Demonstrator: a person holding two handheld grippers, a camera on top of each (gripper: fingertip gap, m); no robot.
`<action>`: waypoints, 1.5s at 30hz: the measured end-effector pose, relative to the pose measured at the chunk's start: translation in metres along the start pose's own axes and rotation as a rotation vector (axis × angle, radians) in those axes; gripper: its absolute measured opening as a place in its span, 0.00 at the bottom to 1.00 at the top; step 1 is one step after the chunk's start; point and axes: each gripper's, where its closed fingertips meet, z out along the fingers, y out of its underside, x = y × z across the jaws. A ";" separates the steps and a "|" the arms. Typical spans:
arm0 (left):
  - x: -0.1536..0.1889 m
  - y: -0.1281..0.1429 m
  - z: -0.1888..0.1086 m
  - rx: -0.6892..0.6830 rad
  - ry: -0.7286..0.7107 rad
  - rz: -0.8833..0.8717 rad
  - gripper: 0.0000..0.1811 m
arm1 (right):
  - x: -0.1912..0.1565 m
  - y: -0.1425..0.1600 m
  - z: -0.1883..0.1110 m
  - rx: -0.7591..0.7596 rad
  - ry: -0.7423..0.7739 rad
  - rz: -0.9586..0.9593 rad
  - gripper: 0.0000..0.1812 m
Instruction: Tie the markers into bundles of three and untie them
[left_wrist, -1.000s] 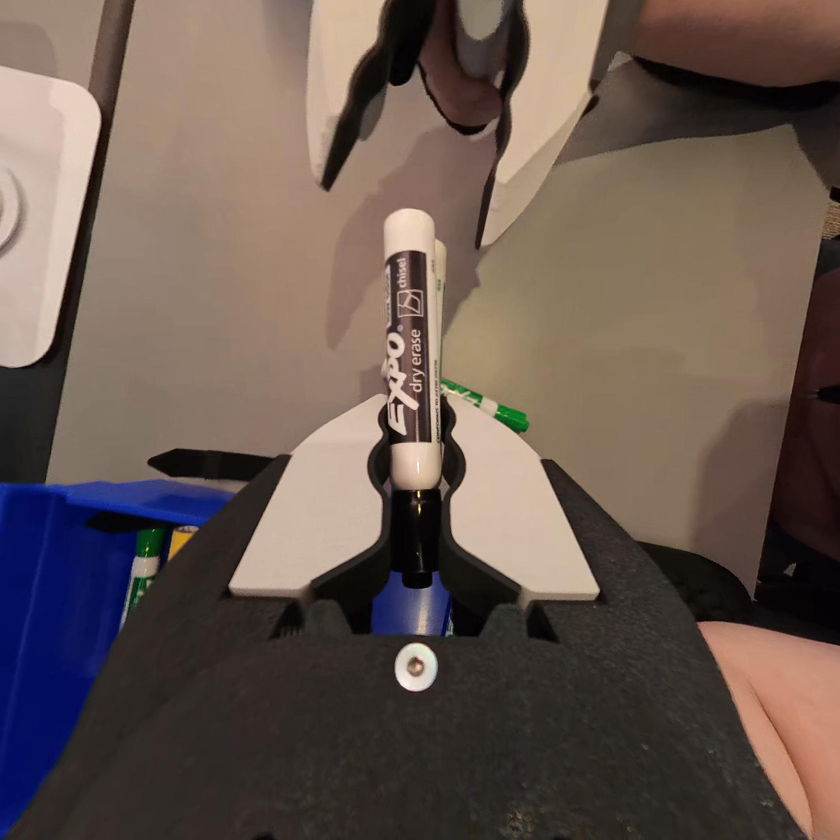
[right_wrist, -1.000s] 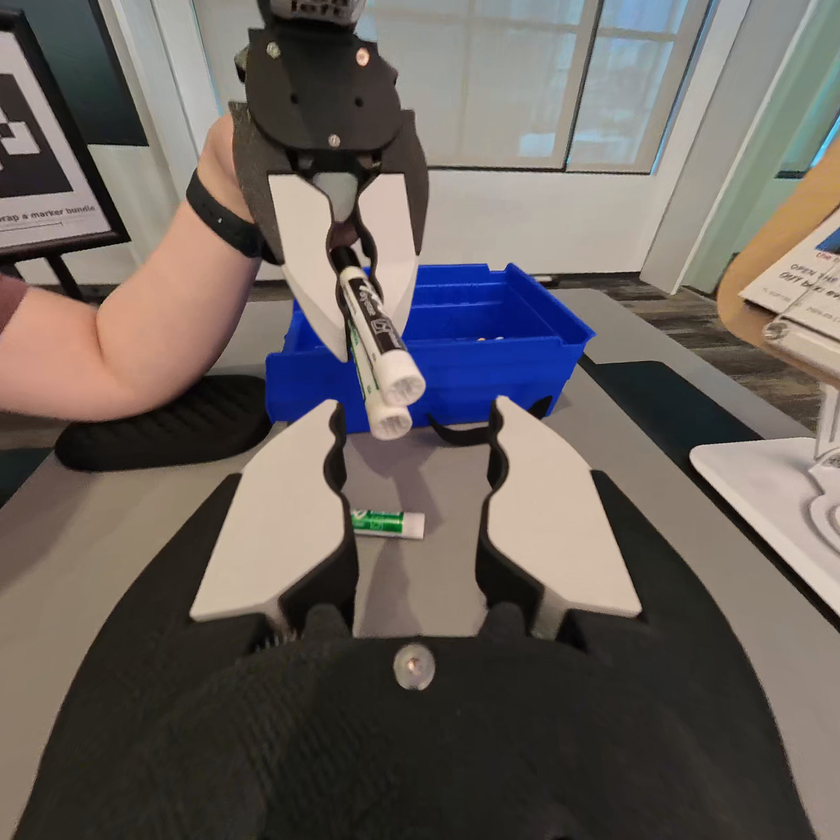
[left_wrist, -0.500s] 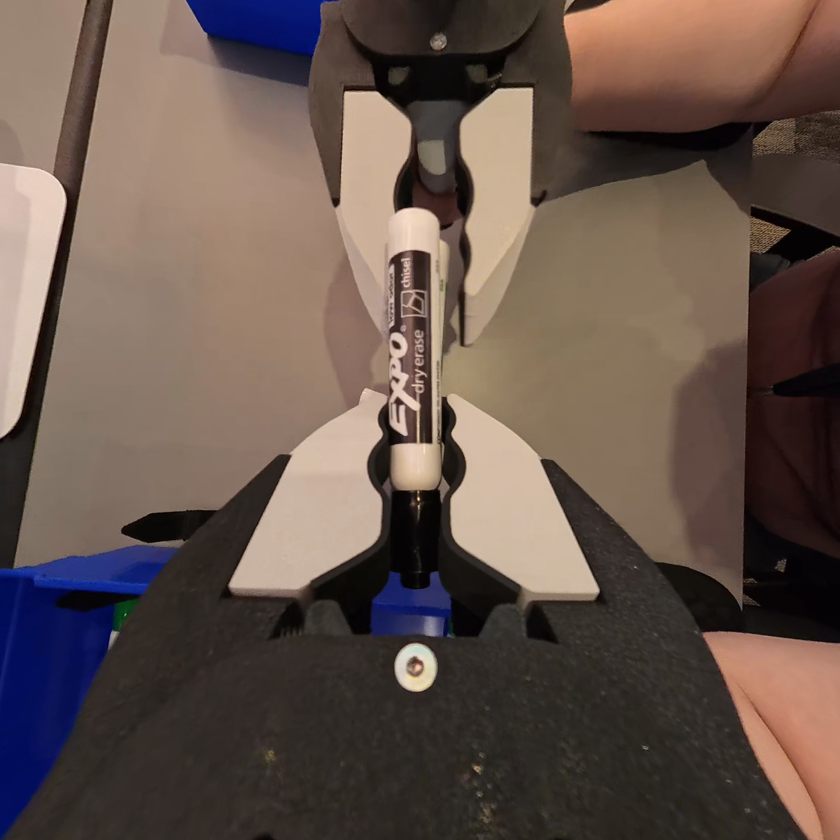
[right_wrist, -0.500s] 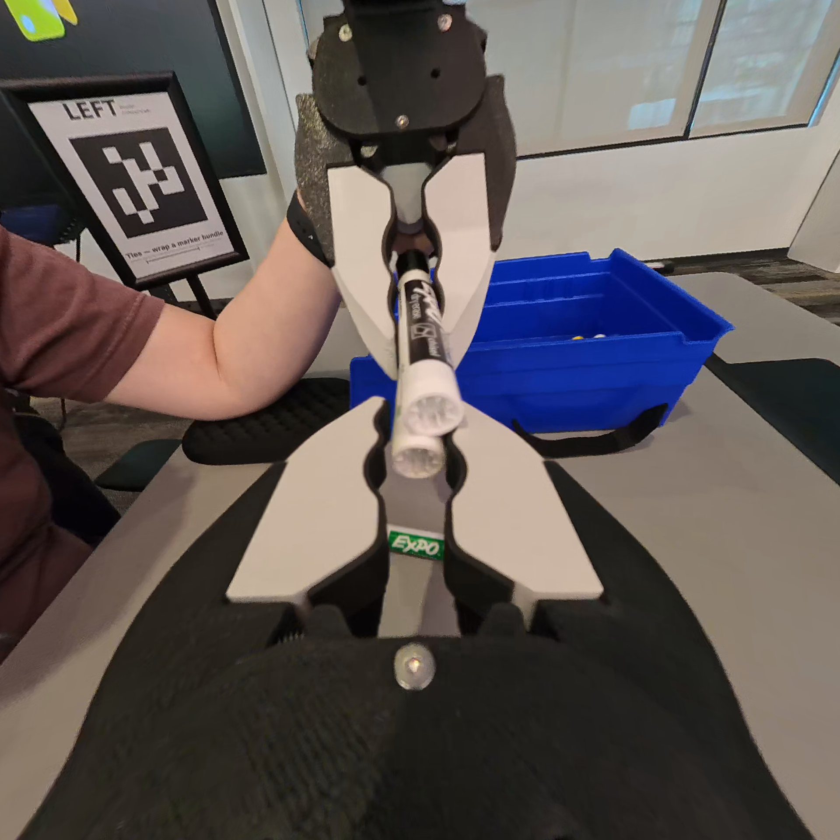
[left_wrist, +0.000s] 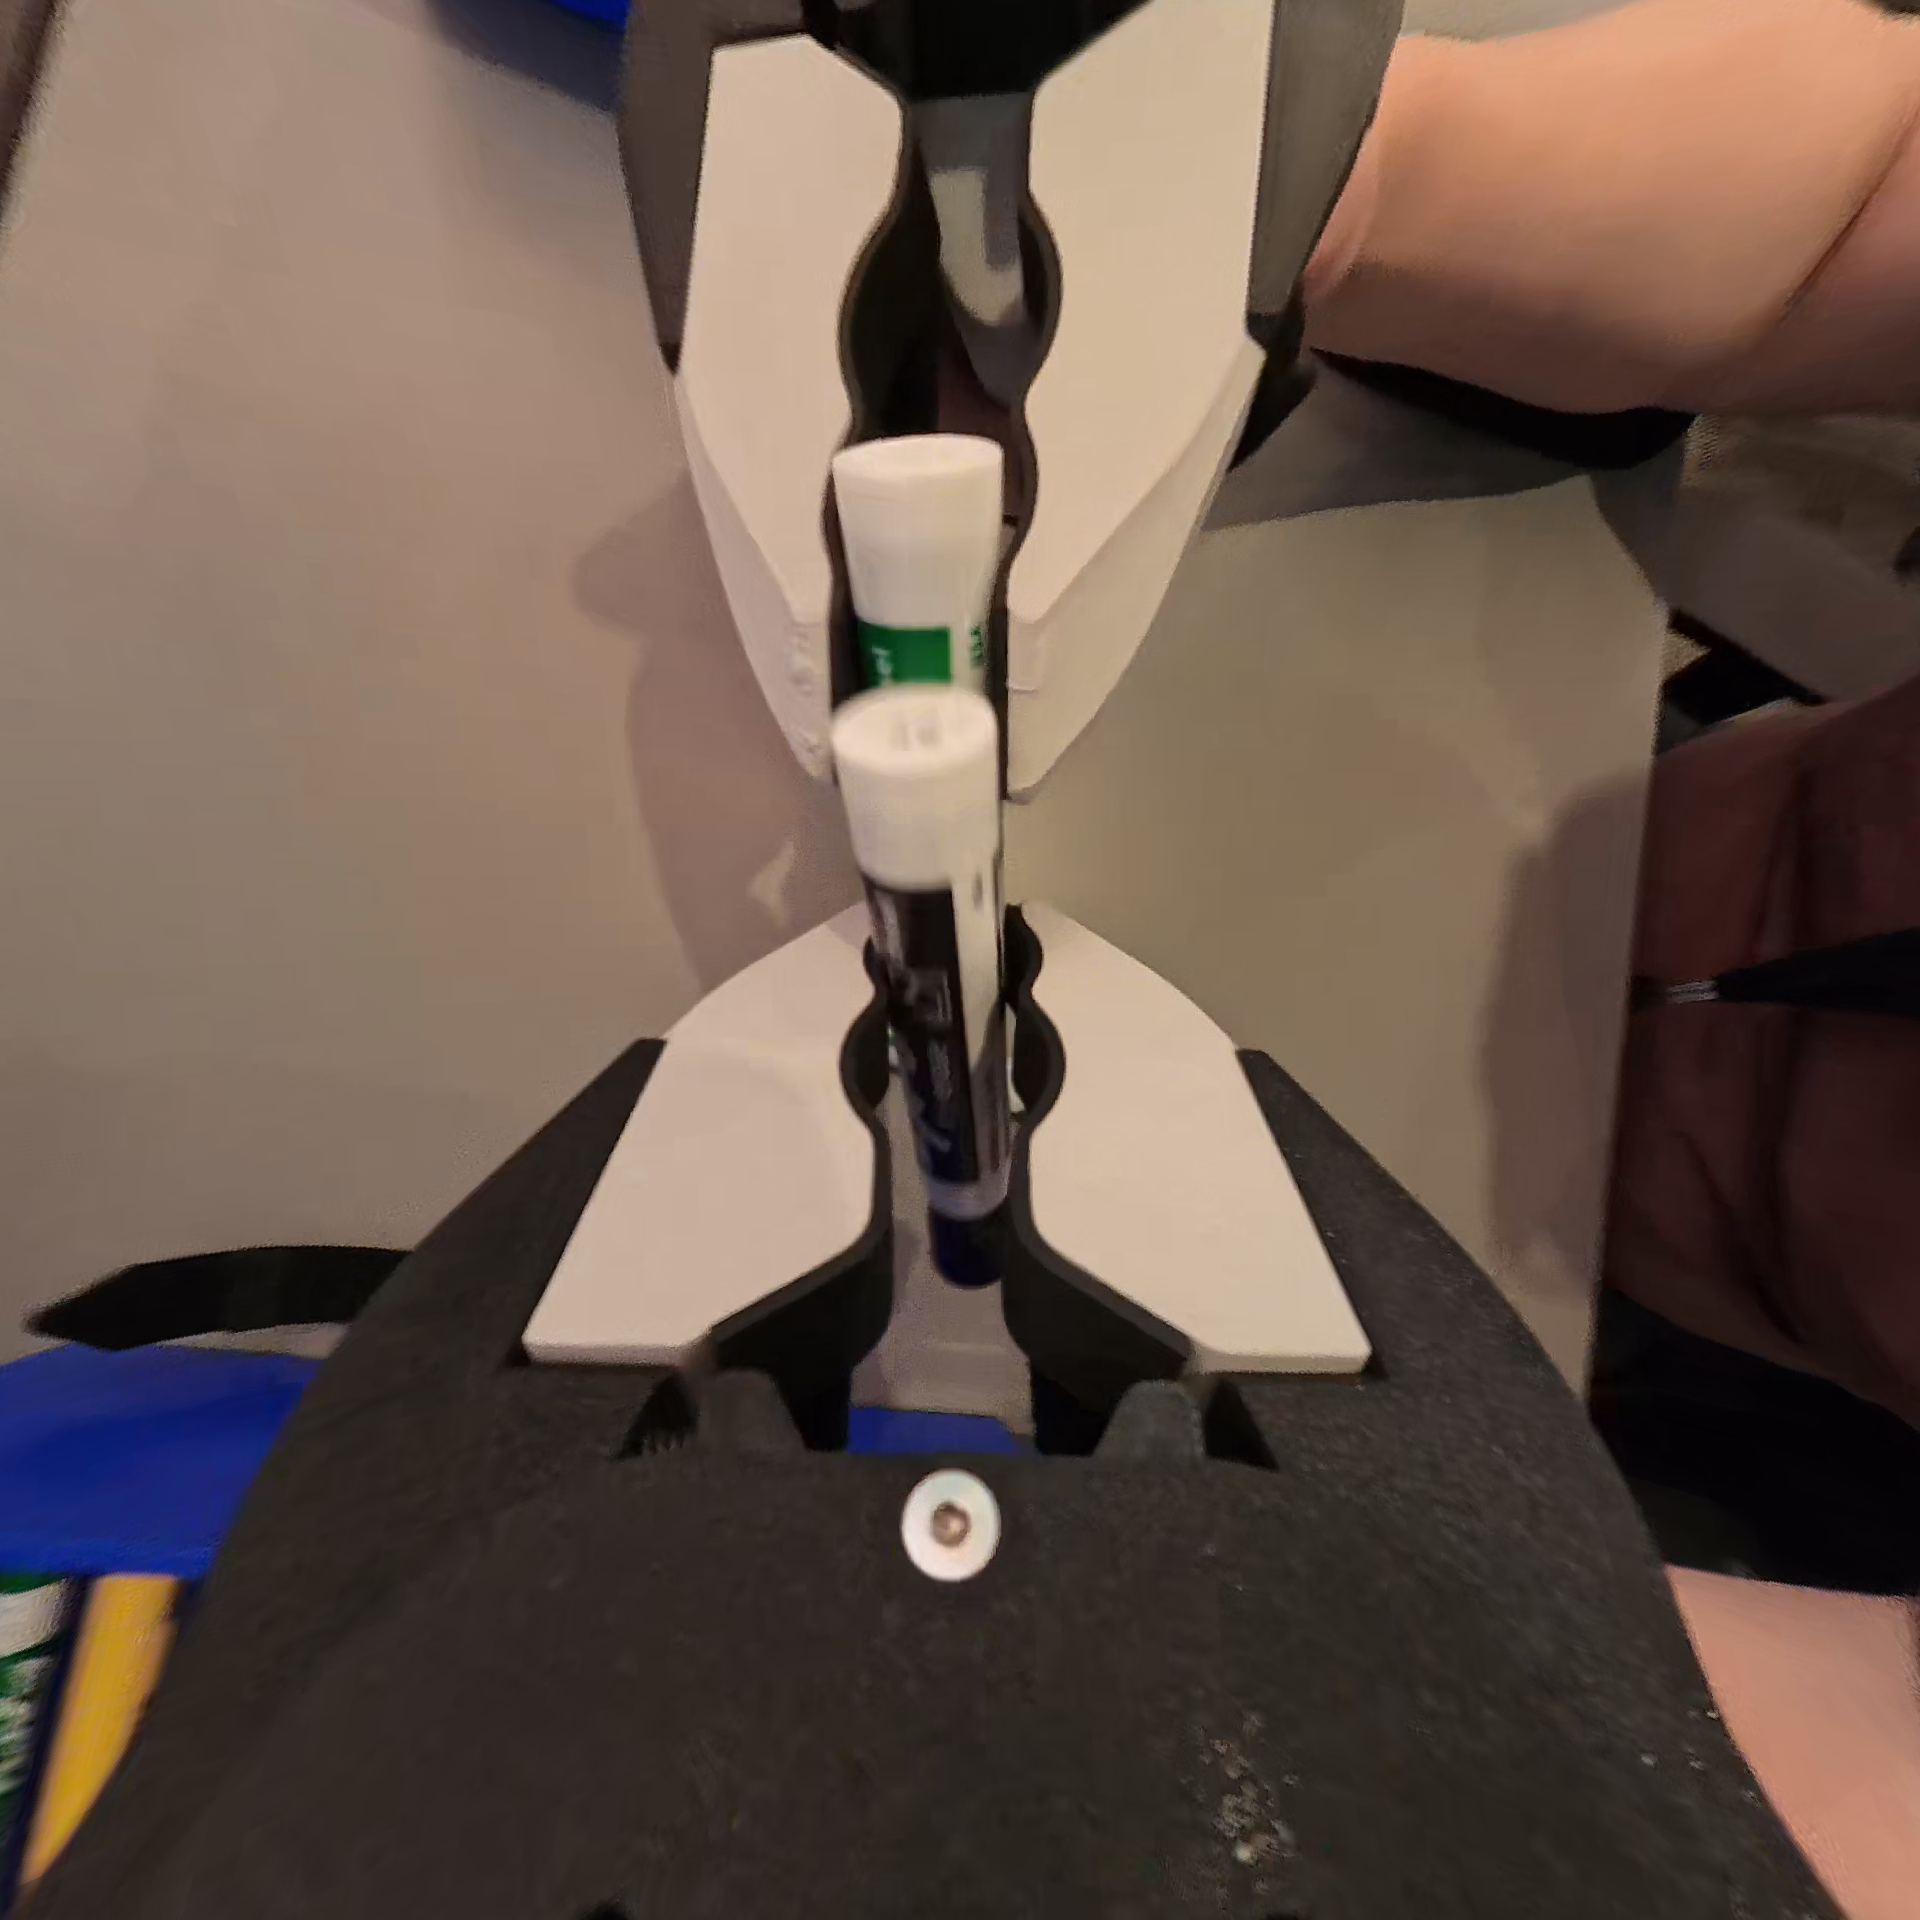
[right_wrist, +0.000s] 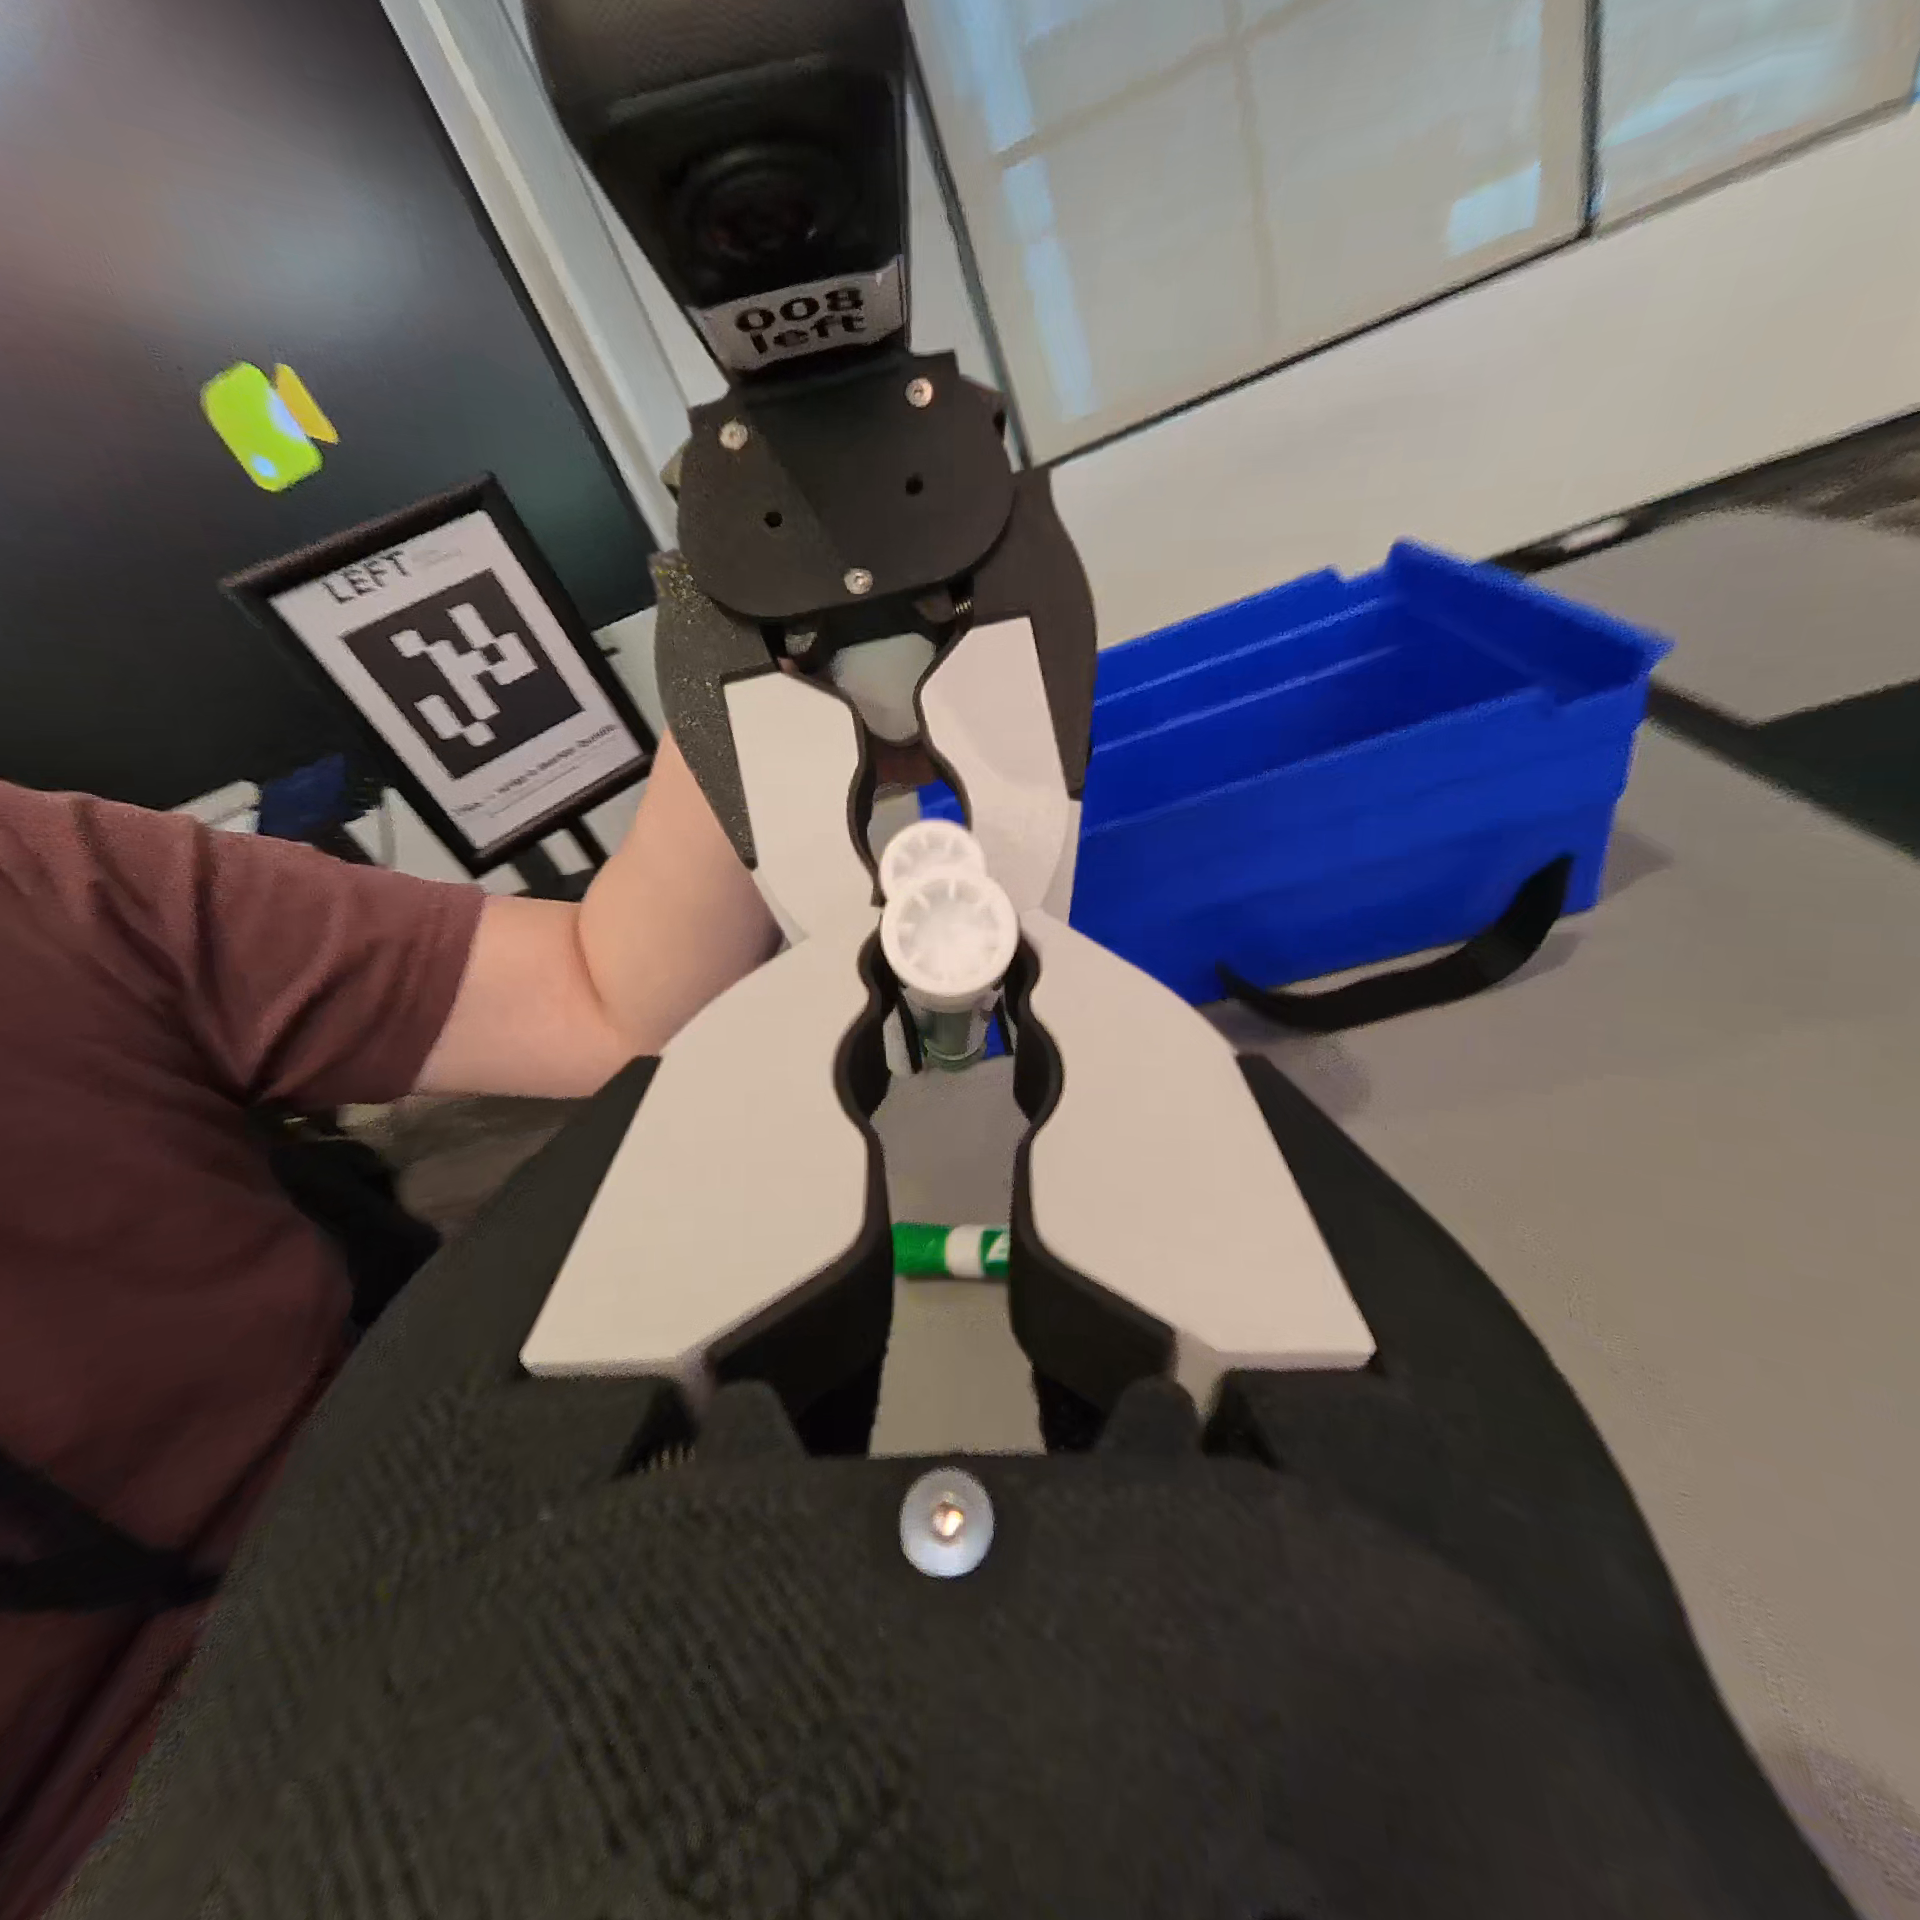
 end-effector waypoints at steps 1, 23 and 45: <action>0.001 0.002 0.004 -0.013 0.021 -0.038 0.11 | 0.002 0.005 -0.001 -0.015 -0.023 0.041 0.11; -0.019 0.086 0.052 -0.427 -0.123 -0.623 0.10 | 0.074 0.112 -0.018 -0.566 0.274 0.229 0.32; 0.011 0.050 -0.046 0.397 -0.967 -0.175 0.23 | 0.041 0.098 0.016 -0.509 0.190 -0.346 0.19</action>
